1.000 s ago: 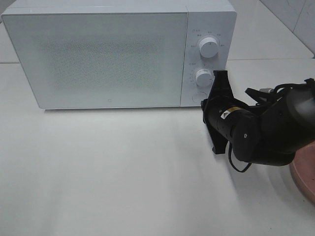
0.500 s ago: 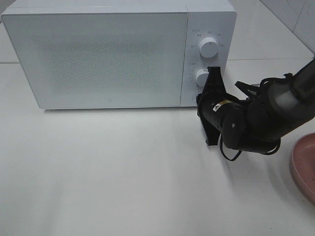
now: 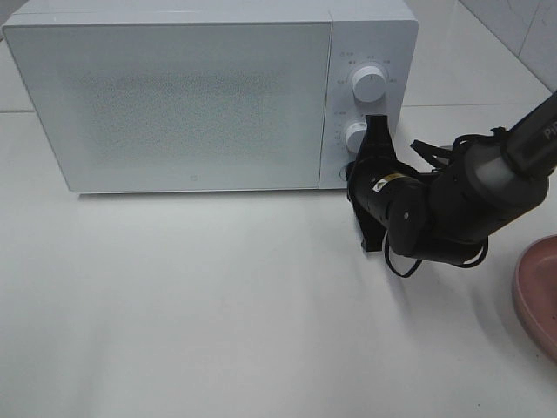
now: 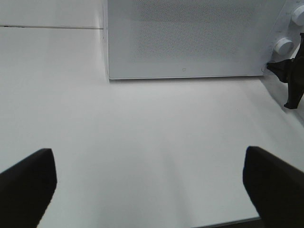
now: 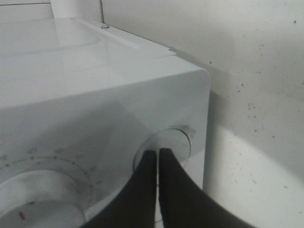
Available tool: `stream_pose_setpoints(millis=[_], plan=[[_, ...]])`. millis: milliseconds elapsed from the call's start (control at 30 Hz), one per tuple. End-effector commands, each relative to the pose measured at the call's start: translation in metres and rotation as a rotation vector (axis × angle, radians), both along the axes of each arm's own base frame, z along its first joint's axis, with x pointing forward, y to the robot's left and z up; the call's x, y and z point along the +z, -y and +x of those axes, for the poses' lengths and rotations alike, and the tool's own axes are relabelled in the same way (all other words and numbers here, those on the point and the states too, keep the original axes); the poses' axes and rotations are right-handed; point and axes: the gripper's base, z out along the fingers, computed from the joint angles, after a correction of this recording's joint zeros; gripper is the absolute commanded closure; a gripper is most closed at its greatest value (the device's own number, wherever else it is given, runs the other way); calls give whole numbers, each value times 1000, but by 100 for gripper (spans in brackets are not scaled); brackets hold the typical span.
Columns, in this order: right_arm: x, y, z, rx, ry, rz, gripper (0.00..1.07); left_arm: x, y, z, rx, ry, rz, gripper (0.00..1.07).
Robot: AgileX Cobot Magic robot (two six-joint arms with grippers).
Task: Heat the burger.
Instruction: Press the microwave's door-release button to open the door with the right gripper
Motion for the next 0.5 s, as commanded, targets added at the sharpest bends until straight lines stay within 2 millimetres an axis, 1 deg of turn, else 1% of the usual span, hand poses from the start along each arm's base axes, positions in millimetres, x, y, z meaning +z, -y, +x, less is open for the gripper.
stream_pose_setpoints(millis=[33, 267, 333, 500], plan=[[5, -3, 9, -2, 63, 7, 107, -1, 0, -3, -5, 14, -2, 7], [10, -3, 15, -18, 150, 10, 107, -1, 0, -3, -5, 14, -2, 7], [16, -2, 17, -31, 216, 2, 107, -1, 0, -3, -5, 14, -2, 7], [25, -3, 24, -47, 280, -6, 107, -1, 0, -3, -5, 14, -2, 7]])
